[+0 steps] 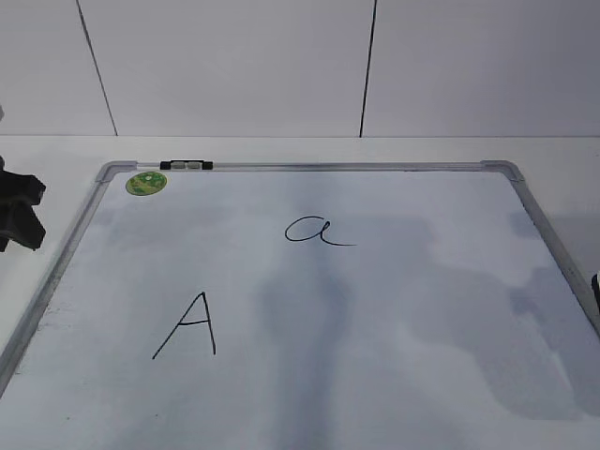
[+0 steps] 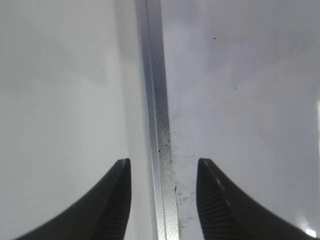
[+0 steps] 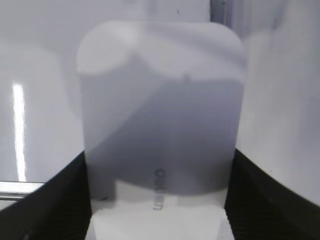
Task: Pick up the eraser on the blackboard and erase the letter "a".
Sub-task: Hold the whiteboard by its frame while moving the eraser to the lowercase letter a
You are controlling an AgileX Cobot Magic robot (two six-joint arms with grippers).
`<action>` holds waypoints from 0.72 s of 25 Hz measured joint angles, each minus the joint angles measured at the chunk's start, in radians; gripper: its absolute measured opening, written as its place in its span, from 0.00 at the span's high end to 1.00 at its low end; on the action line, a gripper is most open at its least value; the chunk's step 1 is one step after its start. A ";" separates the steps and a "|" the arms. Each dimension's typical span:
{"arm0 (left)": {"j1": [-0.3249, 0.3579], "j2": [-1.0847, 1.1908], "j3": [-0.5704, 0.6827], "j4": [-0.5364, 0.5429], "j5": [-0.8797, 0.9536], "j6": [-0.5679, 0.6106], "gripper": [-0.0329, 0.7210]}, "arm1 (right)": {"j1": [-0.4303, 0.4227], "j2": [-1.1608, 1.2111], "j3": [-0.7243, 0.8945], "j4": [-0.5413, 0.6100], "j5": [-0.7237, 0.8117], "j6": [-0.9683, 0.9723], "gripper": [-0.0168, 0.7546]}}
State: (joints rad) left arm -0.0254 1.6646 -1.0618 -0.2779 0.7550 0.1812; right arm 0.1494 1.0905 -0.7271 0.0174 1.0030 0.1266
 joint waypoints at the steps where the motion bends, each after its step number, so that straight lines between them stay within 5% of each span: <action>1: 0.000 0.017 -0.014 0.000 0.013 0.002 0.52 | 0.000 0.000 0.000 0.000 0.000 0.000 0.24; 11: 0.000 0.148 -0.053 0.000 0.048 0.029 0.53 | 0.000 0.000 0.000 -0.007 0.000 0.000 0.24; 18: 0.000 0.179 -0.053 0.000 0.048 0.033 0.62 | 0.000 0.000 0.000 -0.008 0.000 0.000 0.24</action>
State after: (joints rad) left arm -0.0254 1.8431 -1.1147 -0.2779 0.8025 0.2139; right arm 0.1494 1.0905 -0.7271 0.0094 1.0030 0.1266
